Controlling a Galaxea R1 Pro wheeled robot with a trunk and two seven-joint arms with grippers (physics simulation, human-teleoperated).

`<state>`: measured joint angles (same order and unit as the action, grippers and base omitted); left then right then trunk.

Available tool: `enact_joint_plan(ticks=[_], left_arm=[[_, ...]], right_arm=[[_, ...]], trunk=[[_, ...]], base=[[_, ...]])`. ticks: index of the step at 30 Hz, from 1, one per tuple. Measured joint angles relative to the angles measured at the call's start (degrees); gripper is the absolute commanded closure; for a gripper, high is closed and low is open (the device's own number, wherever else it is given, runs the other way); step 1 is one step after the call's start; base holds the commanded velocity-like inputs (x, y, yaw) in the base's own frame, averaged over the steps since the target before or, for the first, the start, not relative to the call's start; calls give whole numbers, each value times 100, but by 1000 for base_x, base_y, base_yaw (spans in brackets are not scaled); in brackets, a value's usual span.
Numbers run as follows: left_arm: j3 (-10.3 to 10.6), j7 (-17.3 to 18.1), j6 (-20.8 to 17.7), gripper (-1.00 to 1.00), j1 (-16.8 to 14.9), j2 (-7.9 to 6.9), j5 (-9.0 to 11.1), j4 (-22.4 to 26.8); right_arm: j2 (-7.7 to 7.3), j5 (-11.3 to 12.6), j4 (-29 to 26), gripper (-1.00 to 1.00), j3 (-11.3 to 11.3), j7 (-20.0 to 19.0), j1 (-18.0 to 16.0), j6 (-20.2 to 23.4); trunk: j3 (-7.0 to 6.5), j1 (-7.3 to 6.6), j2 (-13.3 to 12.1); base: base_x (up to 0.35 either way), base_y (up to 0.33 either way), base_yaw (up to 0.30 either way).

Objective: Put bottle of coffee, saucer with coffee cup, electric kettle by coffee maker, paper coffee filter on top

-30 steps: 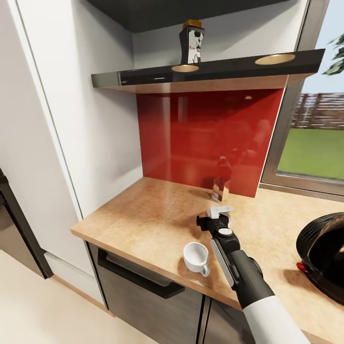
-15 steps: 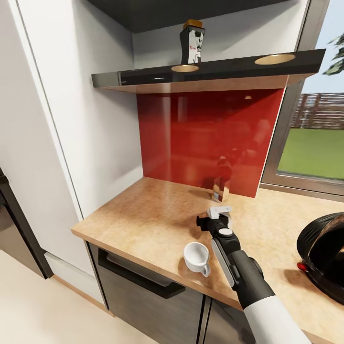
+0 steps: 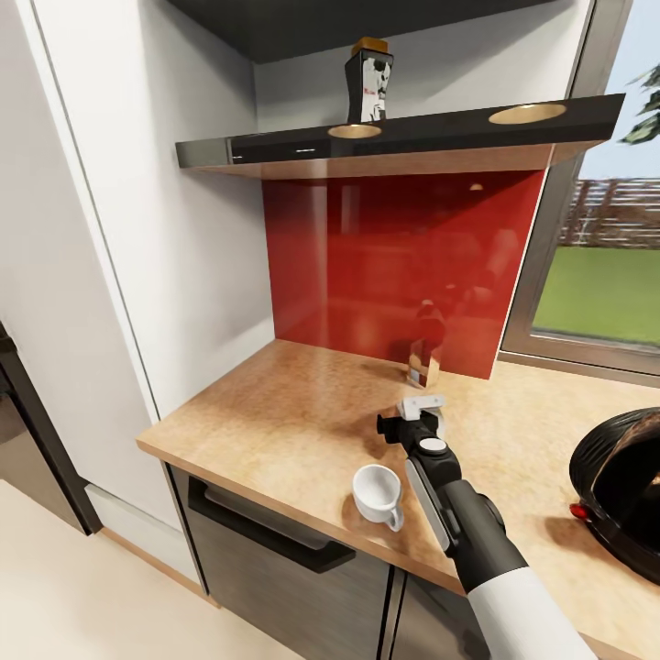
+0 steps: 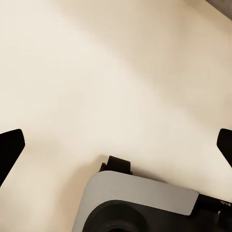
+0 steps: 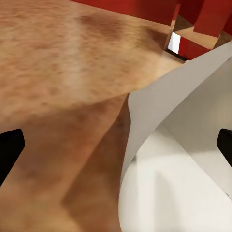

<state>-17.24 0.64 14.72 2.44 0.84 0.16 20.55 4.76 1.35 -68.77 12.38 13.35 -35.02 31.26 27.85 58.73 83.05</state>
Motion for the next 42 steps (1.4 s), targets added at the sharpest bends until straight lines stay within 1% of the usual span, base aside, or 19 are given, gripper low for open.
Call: enact_joint_plan(ticks=[8, 20, 22, 24, 26, 32, 42], left_arm=[[2, 3, 0, -100, 15, 31, 0, -9], [2, 5, 0, -100, 18, 35, 0, -9], [2, 4, 0, -100, 18, 35, 0, -9], [2, 5, 0, -100, 18, 35, 0, -9], [2, 4, 0, -100, 18, 35, 0, -9], [2, 6, 0, -100, 18, 35, 0, -9], [2, 2, 0, -100, 17, 34, 0, -9]], right_arm=[[-15, -36, -86, -100, -2, -6, 15, -16], [-19, -8, -78, -100, -2, -24, 18, -18], [-23, -12, -72, -100, -2, -202, 18, -18], [-25, -35, -44, -100, -5, -470, 17, -18], [-26, -46, -31, -100, -8, -582, 17, -18], [-30, -54, -12, -100, -10, -682, 17, -18], [-35, -55, -8, -100, -11, -701, 17, -18]], trunk=[[0, 0, 0], [0, 0, 0], [0, 0, 0], [0, 0, 0], [0, 0, 0], [0, 0, 0], [0, 0, 0]], base=[[0, -34, 0], [0, -11, 0], [0, 0, 0], [0, 0, 0], [0, 0, 0], [0, 0, 0], [0, -15, 0]])
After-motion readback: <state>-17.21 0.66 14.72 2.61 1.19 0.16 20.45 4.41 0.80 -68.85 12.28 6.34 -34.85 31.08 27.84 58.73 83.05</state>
